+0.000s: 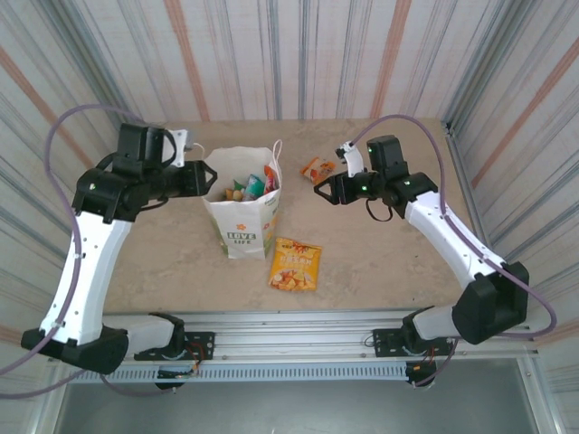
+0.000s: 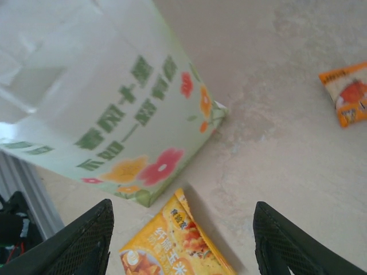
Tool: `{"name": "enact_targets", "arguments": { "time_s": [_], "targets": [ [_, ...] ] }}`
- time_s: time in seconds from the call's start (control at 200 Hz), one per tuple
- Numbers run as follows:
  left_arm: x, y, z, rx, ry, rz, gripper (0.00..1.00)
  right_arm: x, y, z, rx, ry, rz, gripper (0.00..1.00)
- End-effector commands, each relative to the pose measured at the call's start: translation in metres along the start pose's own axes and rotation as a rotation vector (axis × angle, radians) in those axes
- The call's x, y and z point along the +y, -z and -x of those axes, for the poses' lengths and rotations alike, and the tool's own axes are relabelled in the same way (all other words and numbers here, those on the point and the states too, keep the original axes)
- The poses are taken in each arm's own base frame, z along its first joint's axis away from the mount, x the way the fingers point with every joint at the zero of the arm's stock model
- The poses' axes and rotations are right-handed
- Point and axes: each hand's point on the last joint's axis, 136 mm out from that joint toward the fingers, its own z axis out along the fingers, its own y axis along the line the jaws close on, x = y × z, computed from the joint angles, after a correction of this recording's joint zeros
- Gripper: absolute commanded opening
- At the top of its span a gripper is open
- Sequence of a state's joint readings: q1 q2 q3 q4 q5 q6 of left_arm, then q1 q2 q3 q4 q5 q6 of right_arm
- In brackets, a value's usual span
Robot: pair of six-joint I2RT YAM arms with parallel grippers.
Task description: Place the snacks into the paper bag
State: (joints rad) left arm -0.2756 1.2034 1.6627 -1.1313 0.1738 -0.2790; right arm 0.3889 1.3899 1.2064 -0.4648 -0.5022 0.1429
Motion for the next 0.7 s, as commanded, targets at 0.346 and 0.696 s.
{"name": "enact_targets", "arguments": {
  "time_s": [0.346,0.696],
  "targets": [
    [0.047,-0.013,-0.031,0.054,0.106,0.055,0.52,-0.066,-0.056,-0.005,0.221,-0.253,-0.260,0.63],
    [0.049,-0.022,-0.026,0.045,0.092,0.044,0.53,-0.114,-0.107,0.010,0.248,-0.228,-0.383,0.67]
  ]
}}
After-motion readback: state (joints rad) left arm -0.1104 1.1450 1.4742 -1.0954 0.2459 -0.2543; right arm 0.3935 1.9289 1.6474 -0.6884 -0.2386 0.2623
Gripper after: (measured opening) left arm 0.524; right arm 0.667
